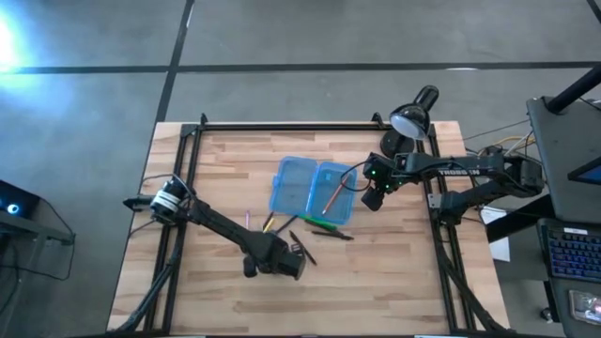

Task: Pick & place school supplies into a supply box
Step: Put the black scissors into the supply box

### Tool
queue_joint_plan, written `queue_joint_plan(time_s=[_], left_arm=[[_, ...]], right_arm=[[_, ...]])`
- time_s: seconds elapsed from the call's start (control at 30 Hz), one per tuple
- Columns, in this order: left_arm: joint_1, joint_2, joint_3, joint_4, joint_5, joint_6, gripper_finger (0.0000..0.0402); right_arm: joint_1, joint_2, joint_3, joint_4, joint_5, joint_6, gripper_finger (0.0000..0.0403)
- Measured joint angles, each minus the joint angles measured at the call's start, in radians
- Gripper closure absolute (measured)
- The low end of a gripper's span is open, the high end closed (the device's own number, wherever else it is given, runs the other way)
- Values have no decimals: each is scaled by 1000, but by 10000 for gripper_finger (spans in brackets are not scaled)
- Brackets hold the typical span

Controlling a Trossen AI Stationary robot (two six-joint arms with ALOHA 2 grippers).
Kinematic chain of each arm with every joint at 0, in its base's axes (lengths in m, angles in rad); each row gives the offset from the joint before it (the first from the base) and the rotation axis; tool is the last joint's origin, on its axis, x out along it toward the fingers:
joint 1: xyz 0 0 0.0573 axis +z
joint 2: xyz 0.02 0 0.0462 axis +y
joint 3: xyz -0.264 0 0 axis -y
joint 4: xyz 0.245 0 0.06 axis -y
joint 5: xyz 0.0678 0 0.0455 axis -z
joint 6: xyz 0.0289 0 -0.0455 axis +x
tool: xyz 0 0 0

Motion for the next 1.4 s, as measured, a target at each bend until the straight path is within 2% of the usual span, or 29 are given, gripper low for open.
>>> queue_joint_plan(time_s=[0.13, 0.43, 0.7, 1.03, 1.2, 1.4], left_arm=[[3, 1, -16, 19, 13, 0, 340], [3, 3, 8, -4, 20, -2, 342], [-8, 12, 146, -211, -57, 9, 343], [-19, 5, 235, -265, -102, 32, 343], [-28, 2, 324, -390, -140, 38, 343], [-28, 0, 436, -545, -235, 55, 344]], right_arm=[[0, 0, 0, 0, 0, -28, 207], [0, 0, -1, 1, 0, -48, 207], [0, 0, -1, 13, 0, -68, 207], [0, 0, -1, 28, -1, -68, 207], [0, 0, -1, 30, 0, -72, 209], [-9, -1, -1, 30, 12, -75, 209]])
